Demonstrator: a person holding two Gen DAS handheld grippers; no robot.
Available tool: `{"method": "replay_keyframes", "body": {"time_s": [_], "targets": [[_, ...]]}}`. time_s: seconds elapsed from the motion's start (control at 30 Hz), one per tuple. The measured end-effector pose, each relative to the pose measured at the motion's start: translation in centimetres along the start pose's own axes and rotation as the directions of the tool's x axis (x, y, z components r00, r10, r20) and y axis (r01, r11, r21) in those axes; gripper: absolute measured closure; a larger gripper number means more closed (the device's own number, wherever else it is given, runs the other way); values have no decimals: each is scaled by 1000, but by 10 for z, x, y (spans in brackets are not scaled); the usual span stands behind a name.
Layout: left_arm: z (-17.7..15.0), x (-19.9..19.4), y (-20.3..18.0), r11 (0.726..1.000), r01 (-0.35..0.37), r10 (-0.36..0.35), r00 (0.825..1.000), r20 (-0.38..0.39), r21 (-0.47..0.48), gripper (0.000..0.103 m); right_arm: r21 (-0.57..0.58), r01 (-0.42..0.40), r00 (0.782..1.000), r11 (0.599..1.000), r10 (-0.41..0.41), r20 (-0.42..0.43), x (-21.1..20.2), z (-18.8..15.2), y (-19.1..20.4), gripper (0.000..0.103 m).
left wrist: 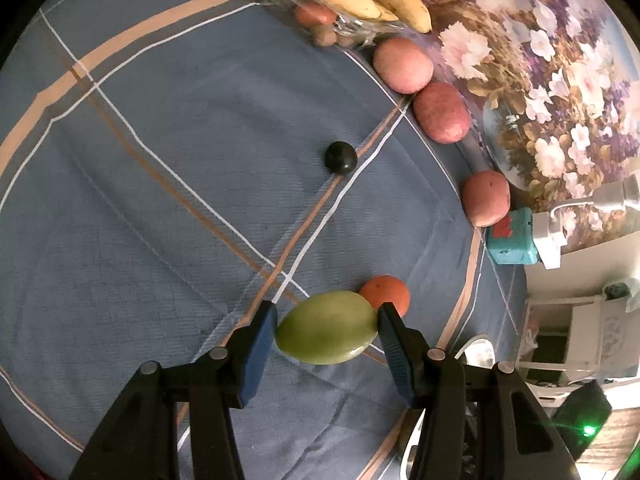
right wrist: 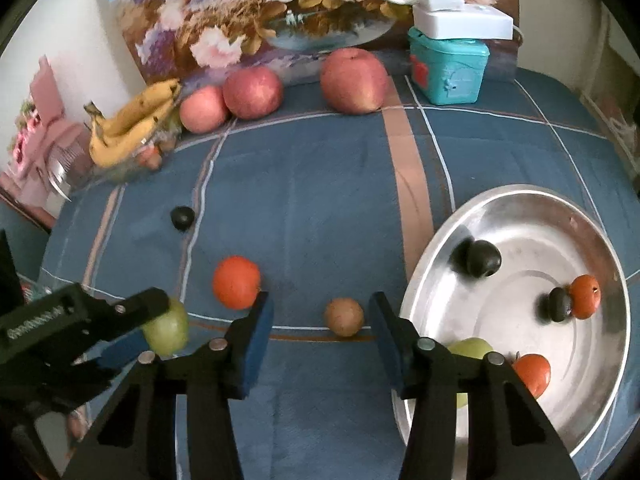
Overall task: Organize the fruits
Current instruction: 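Grasp the brown kiwi with the right tool while the left tool holds the pear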
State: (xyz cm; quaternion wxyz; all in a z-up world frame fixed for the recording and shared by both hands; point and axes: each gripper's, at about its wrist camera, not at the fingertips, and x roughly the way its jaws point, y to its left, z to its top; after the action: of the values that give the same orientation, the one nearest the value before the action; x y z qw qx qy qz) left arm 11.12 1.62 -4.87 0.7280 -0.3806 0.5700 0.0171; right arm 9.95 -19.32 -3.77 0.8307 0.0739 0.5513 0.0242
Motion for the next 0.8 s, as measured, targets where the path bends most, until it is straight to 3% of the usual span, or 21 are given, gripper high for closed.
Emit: {"method": "replay_keyframes", "body": {"time_s": [0.5,0.6,0.73,0.8], "targets": [[7,-3,2,999,34,-34,999,-12,-16,52,-120,152,987,981,-157,-34,23,-8,14,63],[9,-1,5,999,37,-38,999,-20,-31,44,-138,170,984,976,-176,-29,24,-9,16,63],[10,3,4,1000,-13,13,999,-30,5,35,-175,209,977,962,-214,-15,26,-11,21,64],[9,7,4,1000,-14,15,999,-39,9,30,-192,221,973,956,-229,-18,27,-13,23,73]]}}
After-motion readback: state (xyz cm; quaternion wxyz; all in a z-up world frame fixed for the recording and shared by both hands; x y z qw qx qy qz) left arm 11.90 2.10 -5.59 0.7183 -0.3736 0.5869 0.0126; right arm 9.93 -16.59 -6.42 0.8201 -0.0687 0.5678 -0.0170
